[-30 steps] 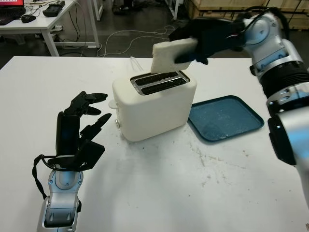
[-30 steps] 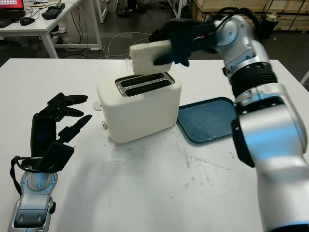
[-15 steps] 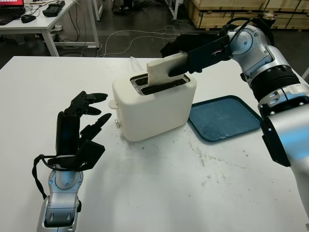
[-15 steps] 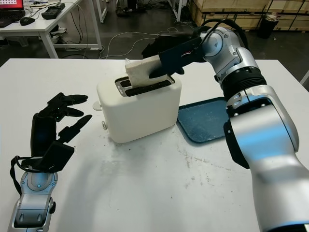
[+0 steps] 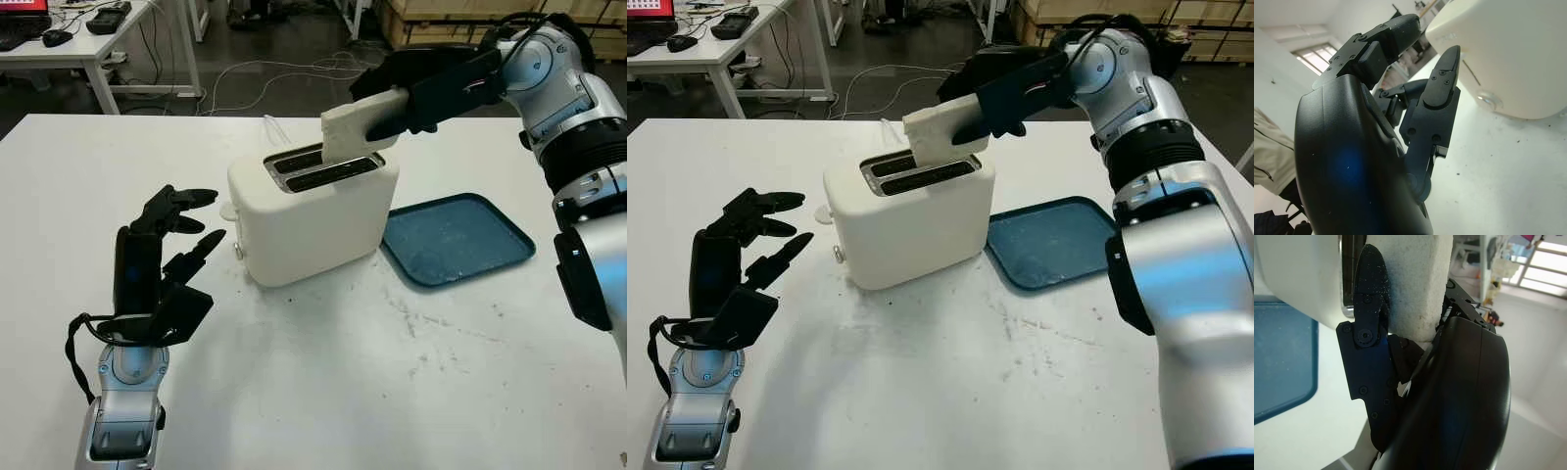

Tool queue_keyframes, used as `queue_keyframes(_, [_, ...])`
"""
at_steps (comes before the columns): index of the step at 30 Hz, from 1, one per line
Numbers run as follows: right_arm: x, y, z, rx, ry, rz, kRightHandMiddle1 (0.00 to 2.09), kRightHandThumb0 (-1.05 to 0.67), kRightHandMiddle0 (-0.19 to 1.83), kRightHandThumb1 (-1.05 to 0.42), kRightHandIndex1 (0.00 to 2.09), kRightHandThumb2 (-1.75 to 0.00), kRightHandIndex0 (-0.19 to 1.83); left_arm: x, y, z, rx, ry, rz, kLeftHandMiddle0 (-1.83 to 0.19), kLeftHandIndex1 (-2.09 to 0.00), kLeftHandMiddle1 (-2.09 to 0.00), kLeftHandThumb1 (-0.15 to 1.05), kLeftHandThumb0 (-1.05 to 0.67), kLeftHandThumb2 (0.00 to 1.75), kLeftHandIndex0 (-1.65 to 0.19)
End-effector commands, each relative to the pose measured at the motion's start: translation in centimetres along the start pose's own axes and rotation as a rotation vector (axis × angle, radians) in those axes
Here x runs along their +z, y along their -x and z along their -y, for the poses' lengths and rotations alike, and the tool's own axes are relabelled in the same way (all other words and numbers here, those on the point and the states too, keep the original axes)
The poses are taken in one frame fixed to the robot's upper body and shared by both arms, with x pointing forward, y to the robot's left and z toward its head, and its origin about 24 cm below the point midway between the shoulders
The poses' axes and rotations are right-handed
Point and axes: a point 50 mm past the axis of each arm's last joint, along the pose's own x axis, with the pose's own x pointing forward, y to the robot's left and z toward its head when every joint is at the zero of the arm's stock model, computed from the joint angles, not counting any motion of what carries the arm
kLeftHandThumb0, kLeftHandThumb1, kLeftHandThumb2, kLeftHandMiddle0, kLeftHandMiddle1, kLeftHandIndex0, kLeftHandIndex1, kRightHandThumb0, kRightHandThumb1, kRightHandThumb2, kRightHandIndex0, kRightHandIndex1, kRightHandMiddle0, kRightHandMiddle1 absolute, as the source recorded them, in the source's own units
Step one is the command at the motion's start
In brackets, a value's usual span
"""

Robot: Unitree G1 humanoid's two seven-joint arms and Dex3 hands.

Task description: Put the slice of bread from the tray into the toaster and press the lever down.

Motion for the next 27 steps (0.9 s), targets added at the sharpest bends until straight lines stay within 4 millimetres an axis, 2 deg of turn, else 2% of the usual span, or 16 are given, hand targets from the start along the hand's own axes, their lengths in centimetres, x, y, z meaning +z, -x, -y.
queue_keyframes(1, [0.7, -0.2, 0.4, 0.010, 0.018, 0.006, 1.75, -0.58, 0.87, -0.92, 1.75, -0.36, 1.09, 0.1, -0.1, 0.1, 0.002, -0.003, 0.004, -0.48, -0.73, -1.27, 0.92, -0.23, 0.06, -0.55])
queue_keyframes(15, [1.0, -1.5, -1.1, 0.105, 0.049, 0.012, 1.75, -0.57, 0.87, -0.92, 1.75, -0.34, 1.06, 0.1, 0.0, 0.1, 0.005, -0.009, 0.002, -0.48, -0.72, -1.24, 0.92, -0.22, 0.05, -0.55])
queue_keyframes(21, [0.8, -1.9, -1.7, 0.100, 0.061, 0.001, 1.75, -0.56, 0.88, -0.92, 1.75, -0.33, 1.01, 0.1, 0.1, 0.3, 0.007, 0.007, 0.003, -0.48, -0.72, -1.25, 0.92, -0.22, 0.05, -0.55])
queue_keyframes(27, [1.0, -2.9, -2.8, 0.061, 0.137, -0.011, 1.73, -0.55, 0.78, -0.92, 1.75, -0.36, 1.02, 0.0, 0.1, 0.3, 0.010, -0.004, -0.004, -0.48, -0.73, -1.26, 0.92, -0.23, 0.05, -0.56])
